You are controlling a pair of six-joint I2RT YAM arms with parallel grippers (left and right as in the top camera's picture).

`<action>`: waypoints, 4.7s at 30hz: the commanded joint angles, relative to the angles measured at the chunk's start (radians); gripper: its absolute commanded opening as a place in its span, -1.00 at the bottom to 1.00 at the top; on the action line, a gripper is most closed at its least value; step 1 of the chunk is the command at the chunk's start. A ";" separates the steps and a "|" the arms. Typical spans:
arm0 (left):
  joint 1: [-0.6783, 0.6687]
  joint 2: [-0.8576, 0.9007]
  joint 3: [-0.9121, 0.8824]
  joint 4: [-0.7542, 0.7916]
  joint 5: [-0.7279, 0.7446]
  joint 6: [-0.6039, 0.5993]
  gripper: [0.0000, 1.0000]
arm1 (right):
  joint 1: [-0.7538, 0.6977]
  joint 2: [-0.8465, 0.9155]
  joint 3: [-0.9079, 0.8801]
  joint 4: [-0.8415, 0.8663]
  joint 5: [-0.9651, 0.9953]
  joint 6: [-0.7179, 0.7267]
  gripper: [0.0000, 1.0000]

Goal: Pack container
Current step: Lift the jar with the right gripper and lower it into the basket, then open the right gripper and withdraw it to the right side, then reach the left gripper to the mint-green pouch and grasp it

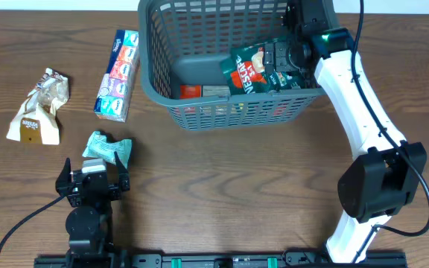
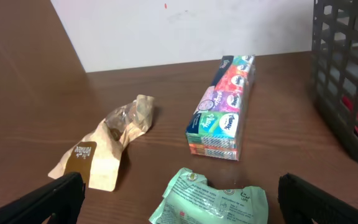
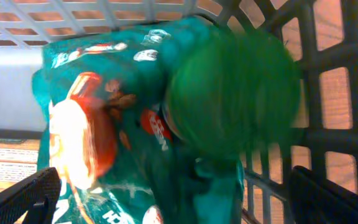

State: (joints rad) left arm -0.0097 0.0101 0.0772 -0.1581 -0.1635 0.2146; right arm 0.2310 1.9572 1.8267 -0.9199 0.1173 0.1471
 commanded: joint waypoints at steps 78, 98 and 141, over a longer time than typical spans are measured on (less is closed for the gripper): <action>-0.003 -0.006 -0.025 -0.003 0.003 -0.001 0.97 | -0.424 -0.046 0.715 -0.663 0.323 0.369 0.98; -0.002 0.636 0.741 -0.406 0.068 -0.100 0.97 | -0.424 -0.046 0.715 -0.663 0.323 0.369 0.99; 0.072 1.654 1.117 -0.807 0.203 -1.043 0.97 | -0.424 -0.046 0.715 -0.663 0.323 0.369 0.98</action>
State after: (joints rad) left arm 0.0582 1.6463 1.2366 -0.9802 0.0673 -0.7807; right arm -0.1883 1.9194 2.5378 -1.5810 0.4335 0.4980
